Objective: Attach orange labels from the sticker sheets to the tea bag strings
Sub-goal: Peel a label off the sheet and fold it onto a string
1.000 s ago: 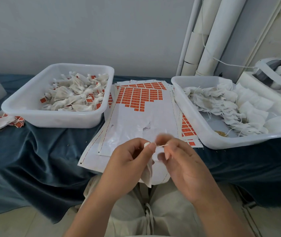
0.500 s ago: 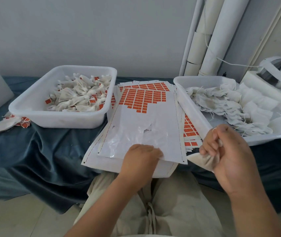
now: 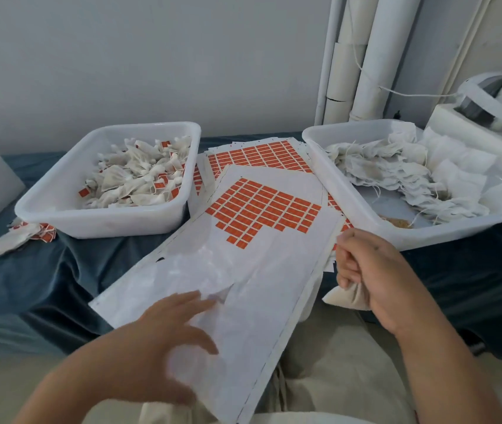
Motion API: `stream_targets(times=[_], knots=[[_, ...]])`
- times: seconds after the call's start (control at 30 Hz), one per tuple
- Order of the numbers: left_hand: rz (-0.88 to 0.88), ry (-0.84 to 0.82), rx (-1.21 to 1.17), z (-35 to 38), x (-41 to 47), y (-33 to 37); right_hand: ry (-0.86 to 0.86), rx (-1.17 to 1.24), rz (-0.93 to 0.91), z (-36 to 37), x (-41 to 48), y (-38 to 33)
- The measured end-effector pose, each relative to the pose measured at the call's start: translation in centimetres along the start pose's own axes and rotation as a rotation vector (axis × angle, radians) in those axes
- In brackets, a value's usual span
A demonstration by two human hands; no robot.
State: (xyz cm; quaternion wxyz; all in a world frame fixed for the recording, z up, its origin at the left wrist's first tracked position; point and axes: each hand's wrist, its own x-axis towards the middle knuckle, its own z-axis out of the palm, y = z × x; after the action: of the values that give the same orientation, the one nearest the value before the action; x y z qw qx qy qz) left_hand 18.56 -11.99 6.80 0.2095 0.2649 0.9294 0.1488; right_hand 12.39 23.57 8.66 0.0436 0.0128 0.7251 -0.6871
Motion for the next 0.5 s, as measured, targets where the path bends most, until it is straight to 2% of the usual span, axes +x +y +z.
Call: stream_targets(times=[0.03,0.1,0.17,0.2,0.27,0.37,0.5], knots=[[-0.017,0.056,-0.084,-0.4,0.2,0.0,-0.005,0.007,0.037,0.7,0.1,0.2],[-0.051,0.341,-0.174,-0.8,2.4,0.4,-0.014,0.02,0.134,2.1,0.3,1.0],[-0.21,0.611,-0.146,-0.9,5.9,0.8,-0.043,0.048,0.236,3.4,0.2,2.3],[-0.296,0.668,-0.133,-1.0,7.7,1.0,-0.071,0.071,0.271,4.0,0.0,3.0],[-0.419,0.646,-0.143,-1.1,10.9,0.8,-0.113,0.073,0.305,5.0,-0.3,4.0],[-0.478,0.544,-0.06,-0.8,13.8,0.1,-0.116,0.034,0.322,5.8,-0.2,4.5],[-0.416,0.744,0.158,0.8,14.0,0.4,-0.106,-0.021,0.322,6.3,-0.3,4.8]])
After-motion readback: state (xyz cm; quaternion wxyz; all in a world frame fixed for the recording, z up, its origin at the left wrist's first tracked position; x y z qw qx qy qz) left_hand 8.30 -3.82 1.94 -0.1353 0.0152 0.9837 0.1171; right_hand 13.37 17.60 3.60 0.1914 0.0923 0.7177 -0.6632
